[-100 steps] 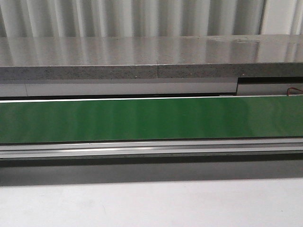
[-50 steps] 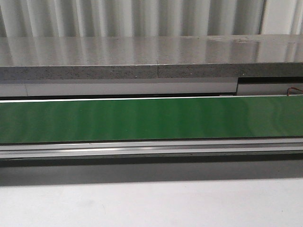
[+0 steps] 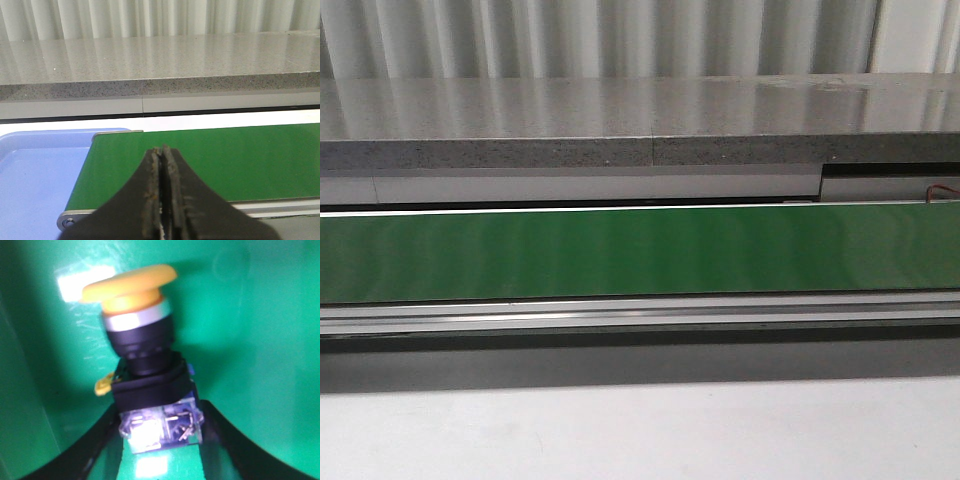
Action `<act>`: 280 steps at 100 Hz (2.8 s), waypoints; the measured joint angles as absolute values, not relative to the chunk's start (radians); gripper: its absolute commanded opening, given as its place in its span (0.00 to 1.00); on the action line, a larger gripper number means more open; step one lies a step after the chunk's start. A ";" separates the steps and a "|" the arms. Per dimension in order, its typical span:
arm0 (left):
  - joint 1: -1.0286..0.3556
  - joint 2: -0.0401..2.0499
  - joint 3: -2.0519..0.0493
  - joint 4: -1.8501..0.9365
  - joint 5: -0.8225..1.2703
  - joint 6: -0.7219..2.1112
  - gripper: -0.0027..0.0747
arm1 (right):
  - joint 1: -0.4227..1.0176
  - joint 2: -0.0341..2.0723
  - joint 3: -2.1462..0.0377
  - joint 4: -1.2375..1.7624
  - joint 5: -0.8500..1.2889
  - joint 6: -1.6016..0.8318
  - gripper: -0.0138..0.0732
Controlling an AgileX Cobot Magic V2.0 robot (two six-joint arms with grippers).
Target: Move button from right to left
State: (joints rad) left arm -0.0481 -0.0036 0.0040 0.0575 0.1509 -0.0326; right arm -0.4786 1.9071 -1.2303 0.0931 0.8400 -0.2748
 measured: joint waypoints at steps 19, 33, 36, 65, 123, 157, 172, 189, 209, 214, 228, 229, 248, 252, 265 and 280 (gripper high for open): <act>-0.048 -0.004 0.004 0.058 0.151 -0.033 0.01 | -0.479 1.904 -1.230 0.097 0.835 -0.275 0.40; -0.048 -0.004 0.004 0.058 0.151 -0.033 0.01 | -0.479 1.847 -1.230 0.109 0.839 -0.257 0.40; -0.048 -0.004 0.004 0.058 0.151 -0.033 0.01 | -0.479 1.828 -1.230 0.109 0.841 -0.243 0.40; -0.048 -0.004 0.004 0.058 0.151 -0.033 0.01 | -0.425 1.641 -1.230 0.113 0.925 -0.125 0.40; -0.048 -0.004 0.004 0.058 0.151 -0.033 0.01 | 0.082 1.558 -1.230 0.117 0.977 0.175 0.40; -0.048 -0.004 0.004 0.058 0.151 -0.033 0.01 | 0.190 1.683 -1.230 0.117 0.953 0.271 0.49; -0.048 -0.004 0.004 0.058 0.151 -0.033 0.01 | 0.190 1.686 -1.230 0.122 0.930 0.280 0.81; -0.048 -0.004 0.004 0.058 0.151 -0.033 0.01 | 0.199 1.676 -1.230 0.123 0.924 0.267 0.89; -0.048 -0.004 0.004 0.058 0.151 -0.033 0.01 | 0.254 1.598 -1.230 0.123 0.920 0.145 0.89; -0.048 -0.004 0.004 0.058 0.151 -0.033 0.01 | 0.272 1.575 -1.230 0.123 0.918 0.108 0.87; -0.048 -0.004 0.004 0.058 0.151 -0.033 0.01 | 0.327 1.511 -1.212 0.119 0.911 0.025 0.63; -0.048 -0.004 0.004 0.058 0.151 -0.033 0.01 | 0.330 1.505 -1.210 0.116 0.911 0.023 0.59; -0.048 -0.004 0.004 0.058 0.151 -0.033 0.01 | 0.352 1.401 -1.122 0.088 0.896 0.000 0.16; -0.048 -0.004 0.004 0.058 0.151 -0.033 0.01 | 0.352 1.369 -1.099 0.080 0.886 0.000 0.10; -0.048 -0.004 0.004 0.058 0.151 -0.033 0.01 | 0.352 1.266 -1.034 0.068 0.868 0.000 0.08; -0.048 -0.004 0.004 0.058 0.151 -0.033 0.01 | 0.352 1.131 -0.944 0.063 0.843 0.000 0.08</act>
